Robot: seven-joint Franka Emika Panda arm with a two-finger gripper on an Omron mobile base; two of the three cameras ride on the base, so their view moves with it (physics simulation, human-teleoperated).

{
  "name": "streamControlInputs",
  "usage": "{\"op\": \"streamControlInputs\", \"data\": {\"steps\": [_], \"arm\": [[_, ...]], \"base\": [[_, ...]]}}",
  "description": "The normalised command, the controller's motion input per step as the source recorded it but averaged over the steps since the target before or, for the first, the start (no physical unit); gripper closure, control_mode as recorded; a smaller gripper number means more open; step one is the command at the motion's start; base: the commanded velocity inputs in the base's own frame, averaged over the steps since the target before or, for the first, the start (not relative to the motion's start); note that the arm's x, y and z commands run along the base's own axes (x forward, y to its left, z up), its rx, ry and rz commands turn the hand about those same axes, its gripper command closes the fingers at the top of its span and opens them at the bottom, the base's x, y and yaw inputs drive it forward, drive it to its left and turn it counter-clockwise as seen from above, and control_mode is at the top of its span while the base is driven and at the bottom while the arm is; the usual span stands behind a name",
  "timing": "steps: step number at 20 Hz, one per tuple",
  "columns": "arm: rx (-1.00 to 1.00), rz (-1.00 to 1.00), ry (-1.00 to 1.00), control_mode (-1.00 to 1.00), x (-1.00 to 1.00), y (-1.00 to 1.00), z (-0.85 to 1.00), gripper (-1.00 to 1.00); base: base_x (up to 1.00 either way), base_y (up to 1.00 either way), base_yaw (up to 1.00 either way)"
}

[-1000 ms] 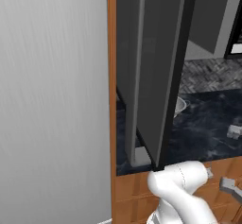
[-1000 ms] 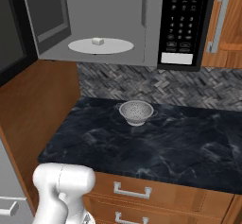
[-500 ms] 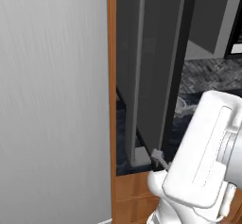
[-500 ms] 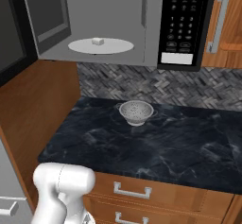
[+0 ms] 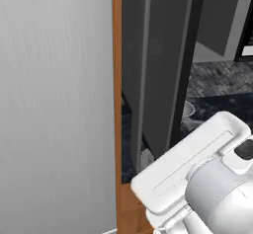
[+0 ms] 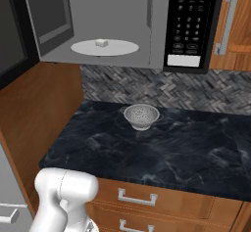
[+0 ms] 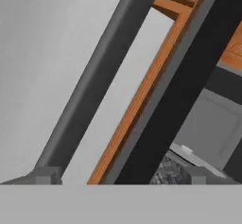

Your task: Close the microwave door.

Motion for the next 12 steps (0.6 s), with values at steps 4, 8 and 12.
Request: {"op": "streamControlInputs", "data": {"steps": [4, 8, 12], "arm": [[0.05, -0.48, -0.07, -1.00, 0.11, -0.11, -0.28, -1.00], [0.08, -0.40, -0.05, -1.00, 0.18, -0.33, -0.23, -1.00], [0.16, -0.30, -0.01, -1.00, 0.25, -0.70, -0.19, -1.00]], "base": [[0.00, 0.00, 0.00], [0.00, 0.00, 0.00], [0.00, 0.00, 0.00]]}}
